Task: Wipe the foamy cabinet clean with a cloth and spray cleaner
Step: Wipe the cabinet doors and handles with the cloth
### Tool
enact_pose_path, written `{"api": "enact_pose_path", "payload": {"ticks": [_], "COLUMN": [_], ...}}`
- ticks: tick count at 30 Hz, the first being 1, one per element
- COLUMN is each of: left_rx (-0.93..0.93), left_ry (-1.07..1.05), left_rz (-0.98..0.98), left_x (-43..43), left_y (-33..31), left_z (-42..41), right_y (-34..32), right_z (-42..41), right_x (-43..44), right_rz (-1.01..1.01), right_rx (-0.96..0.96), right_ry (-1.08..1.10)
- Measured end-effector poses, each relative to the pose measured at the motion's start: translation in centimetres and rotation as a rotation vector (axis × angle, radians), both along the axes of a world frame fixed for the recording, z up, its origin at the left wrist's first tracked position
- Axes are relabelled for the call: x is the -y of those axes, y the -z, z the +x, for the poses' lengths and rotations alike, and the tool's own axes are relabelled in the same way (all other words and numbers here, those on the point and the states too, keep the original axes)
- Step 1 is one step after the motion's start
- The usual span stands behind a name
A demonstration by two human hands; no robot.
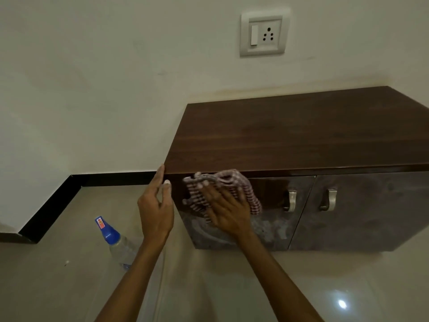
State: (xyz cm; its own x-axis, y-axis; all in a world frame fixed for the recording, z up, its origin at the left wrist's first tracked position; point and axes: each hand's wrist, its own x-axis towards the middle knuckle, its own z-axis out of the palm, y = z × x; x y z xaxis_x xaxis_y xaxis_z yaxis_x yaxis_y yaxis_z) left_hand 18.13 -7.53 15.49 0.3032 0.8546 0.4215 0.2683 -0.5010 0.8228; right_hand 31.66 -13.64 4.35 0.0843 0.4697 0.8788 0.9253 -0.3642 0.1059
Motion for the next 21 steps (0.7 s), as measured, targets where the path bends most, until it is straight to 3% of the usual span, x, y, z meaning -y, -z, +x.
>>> {"api": "enact_pose_path", "payload": {"ticks": [2, 4, 8, 10, 14, 16, 19, 21], "left_rx": [0.039, 0.128, 0.401, 0.452, 0.334, 0.254, 0.172, 0.146], "left_ry": [-0.001, 0.022, 0.037, -0.041, -0.163, -0.154, -0.151, -0.145], "left_rz": [-0.042, -0.137, -0.402, -0.492, -0.577, -0.564, -0.48, -0.448], "left_x": [-0.2, -0.2, 0.1, 0.3, 0.2, 0.0, -0.6, -0.8], "left_y": [0.0, 0.2, 0.5, 0.5, 1.6, 2.3, 3.2, 3.5], "left_z": [0.1, 0.2, 0.9, 1.3, 1.0, 0.7, 0.3, 0.3], "right_y": [1.1, 1.6, 2.0, 2.5, 6.6, 8.3, 9.6, 8.2], "right_z": [0.4, 0.5, -0.9, -1.5, -1.4, -0.1, 1.7, 1.4], "right_x": [0.8, 0.5, -1.5, -2.3, -1.6, 0.3, 2.5, 2.9], "right_rz": [0.153, 0.182, -0.061, -0.219, -0.645, -0.887, -0.873, -0.707], "right_rx": [-0.145, -0.197, 0.029, 0.131, 0.321, 0.322, 0.174, 0.054], "right_ry": [0.144, 0.182, -0.017, -0.127, -0.211, -0.227, -0.271, -0.204]}}
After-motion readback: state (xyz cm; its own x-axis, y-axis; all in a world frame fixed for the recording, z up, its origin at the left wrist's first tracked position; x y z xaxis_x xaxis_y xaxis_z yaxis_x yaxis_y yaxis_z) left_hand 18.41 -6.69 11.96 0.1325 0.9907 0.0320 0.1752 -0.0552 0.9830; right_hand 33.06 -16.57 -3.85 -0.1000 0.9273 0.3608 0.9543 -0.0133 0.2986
